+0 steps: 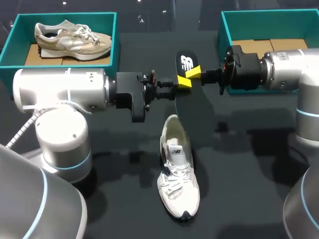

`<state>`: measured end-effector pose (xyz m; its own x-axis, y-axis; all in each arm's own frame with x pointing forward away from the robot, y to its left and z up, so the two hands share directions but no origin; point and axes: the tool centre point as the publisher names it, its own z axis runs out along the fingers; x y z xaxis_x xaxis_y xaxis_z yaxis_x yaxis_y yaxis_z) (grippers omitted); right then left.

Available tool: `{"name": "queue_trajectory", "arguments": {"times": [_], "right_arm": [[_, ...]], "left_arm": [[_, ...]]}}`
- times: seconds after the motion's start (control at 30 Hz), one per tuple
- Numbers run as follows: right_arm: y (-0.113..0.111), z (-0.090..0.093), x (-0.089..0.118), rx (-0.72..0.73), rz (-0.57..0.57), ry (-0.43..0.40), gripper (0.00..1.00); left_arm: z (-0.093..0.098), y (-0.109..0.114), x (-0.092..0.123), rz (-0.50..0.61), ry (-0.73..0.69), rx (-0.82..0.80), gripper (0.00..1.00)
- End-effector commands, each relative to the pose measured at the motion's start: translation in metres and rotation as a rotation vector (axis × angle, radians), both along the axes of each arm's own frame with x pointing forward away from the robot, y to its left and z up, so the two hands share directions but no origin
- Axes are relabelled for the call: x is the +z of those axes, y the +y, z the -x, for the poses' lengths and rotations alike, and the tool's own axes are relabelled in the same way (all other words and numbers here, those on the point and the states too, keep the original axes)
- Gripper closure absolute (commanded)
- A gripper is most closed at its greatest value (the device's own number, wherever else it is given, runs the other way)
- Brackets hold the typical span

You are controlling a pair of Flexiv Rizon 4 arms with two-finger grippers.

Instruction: Take the shoe out of the shoebox, open the shoe tongue, remove and reinsert the insole, then place the shoe into the shoebox

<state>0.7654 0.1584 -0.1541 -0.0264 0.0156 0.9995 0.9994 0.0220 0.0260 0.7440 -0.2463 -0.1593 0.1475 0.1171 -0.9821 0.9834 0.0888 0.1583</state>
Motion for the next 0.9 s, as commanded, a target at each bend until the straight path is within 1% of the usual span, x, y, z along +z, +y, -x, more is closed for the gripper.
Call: {"name": "queue_trajectory", "arguments": {"times": [0.03,0.13,0.37,0.63,0.7,0.73,0.9], "right_arm": [[0.004,-0.001,-0.002,0.001,-0.001,0.004,1.0],[0.004,-0.002,-0.002,-0.001,-0.001,0.009,1.0],[0.005,-0.002,-0.003,-0.004,-0.003,0.017,1.0],[0.005,-0.001,-0.005,-0.013,-0.008,0.02,1.0],[0.003,0.0,-0.005,-0.019,-0.005,0.019,0.64],[0.0,0.001,-0.005,-0.025,-0.003,0.015,0.0],[-0.011,0.007,-0.006,-0.042,-0.008,-0.01,0.0]], "left_arm": [[-0.002,-0.006,-0.003,0.001,-0.001,0.006,0.73],[-0.003,-0.008,-0.004,-0.002,0.0,0.008,0.76],[-0.004,-0.01,-0.007,-0.006,0.003,0.017,1.0],[-0.004,-0.01,-0.007,-0.001,0.002,0.022,1.0],[-0.002,-0.007,-0.006,0.001,0.002,0.022,1.0],[0.0,-0.003,-0.005,0.003,0.001,0.023,1.0],[0.007,0.016,-0.002,0.007,0.012,0.032,1.0]]}}
